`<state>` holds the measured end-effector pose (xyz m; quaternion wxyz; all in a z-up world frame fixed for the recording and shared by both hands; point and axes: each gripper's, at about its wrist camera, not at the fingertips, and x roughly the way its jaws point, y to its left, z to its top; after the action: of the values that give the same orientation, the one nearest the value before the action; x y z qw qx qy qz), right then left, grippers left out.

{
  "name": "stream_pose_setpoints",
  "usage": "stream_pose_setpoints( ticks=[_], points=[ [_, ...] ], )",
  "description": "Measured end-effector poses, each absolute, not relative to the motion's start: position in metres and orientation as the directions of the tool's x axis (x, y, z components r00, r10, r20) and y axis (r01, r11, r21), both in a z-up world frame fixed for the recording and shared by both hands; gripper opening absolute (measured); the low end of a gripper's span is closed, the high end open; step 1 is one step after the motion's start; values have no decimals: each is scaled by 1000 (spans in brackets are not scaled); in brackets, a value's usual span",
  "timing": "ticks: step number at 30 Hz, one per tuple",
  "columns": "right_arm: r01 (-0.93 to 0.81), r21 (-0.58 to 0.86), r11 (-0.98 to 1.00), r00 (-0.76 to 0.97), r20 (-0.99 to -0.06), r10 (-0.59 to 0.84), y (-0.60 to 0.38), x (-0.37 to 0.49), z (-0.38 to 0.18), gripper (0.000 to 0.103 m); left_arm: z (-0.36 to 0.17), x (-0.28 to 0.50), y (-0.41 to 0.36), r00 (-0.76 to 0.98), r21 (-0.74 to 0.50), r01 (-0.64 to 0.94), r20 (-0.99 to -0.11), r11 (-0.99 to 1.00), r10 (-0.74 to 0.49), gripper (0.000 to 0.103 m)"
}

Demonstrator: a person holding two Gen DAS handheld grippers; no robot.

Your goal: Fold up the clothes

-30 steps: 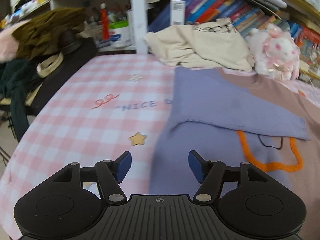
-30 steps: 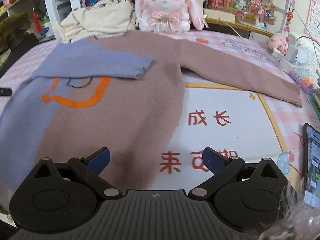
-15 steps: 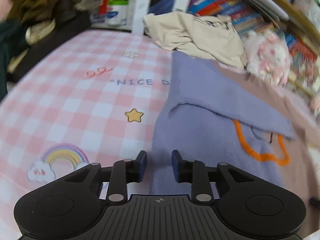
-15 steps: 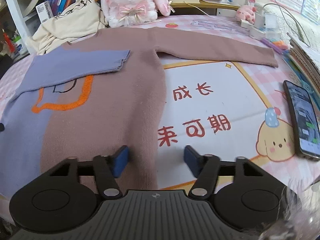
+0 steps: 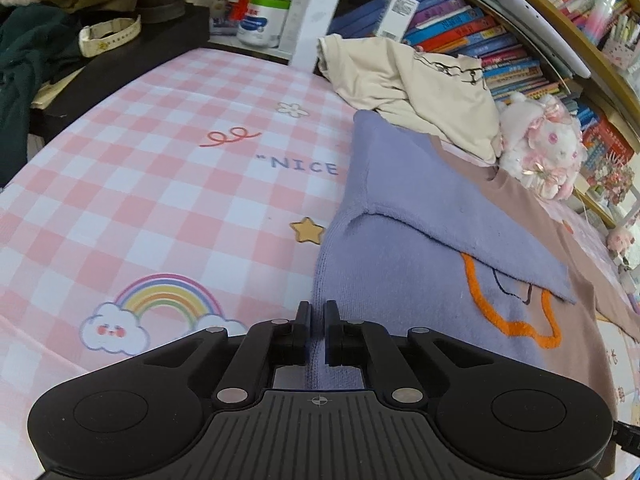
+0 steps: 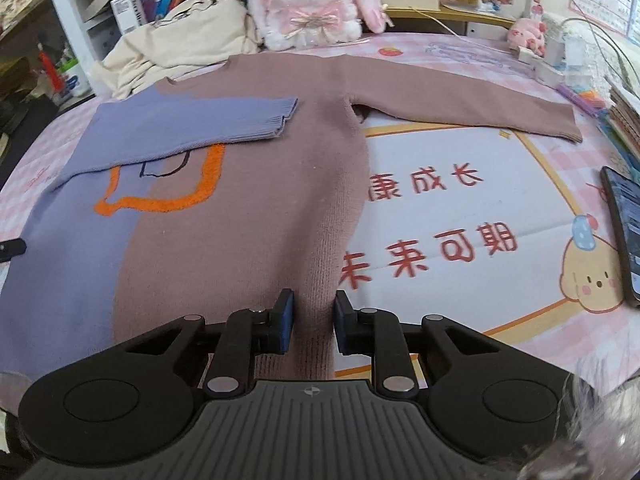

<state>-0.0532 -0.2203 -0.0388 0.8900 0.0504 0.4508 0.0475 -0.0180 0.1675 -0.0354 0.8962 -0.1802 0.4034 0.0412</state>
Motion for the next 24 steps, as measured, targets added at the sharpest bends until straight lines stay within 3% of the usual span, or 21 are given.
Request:
stream_pose_setpoints(
  ticks=[4, 6, 10, 13, 14, 15, 17, 19, 24],
  points=[
    [-63, 126, 990, 588, -797, 139, -211, -57, -38, 20, -37, -19, 175, 669, -281, -219, -740, 934, -66, 5],
    [-58, 114, 992, 592, -796, 126, -208, -59, -38, 22, -38, -19, 177, 662, -283, -222, -747, 933, -69, 10],
    [-30, 91, 995, 600, -795, 91, -206, -63, -36, 42, -34, -22, 180, 668, -276, -230, -742, 933, -55, 13],
    [-18, 75, 997, 627, -776, 70, -204, -68, -30, 62, -25, -28, 175, 682, -238, -224, -731, 945, -22, 27],
    [-15, 66, 998, 637, -769, 60, -203, -69, -27, 72, -21, -30, 173, 694, -226, -213, -720, 951, -15, 46],
    [-10, 57, 998, 645, -763, 50, -202, -71, -25, 77, -18, -32, 170, 705, -213, -202, -709, 956, -9, 75],
    [-1, 39, 999, 660, -750, 30, -199, -74, -21, 87, -10, -36, 163, 736, -185, -183, -677, 965, 10, 94],
    [12, 11, 1000, 668, -744, 0, -196, -77, -19, 94, -4, -40, 156, 771, -157, -167, -636, 973, 29, 96],
    [60, -36, 998, 664, -745, -67, -197, -85, -16, 100, -5, -38, 135, 762, -169, -84, -646, 982, -47, 100]
  ],
)
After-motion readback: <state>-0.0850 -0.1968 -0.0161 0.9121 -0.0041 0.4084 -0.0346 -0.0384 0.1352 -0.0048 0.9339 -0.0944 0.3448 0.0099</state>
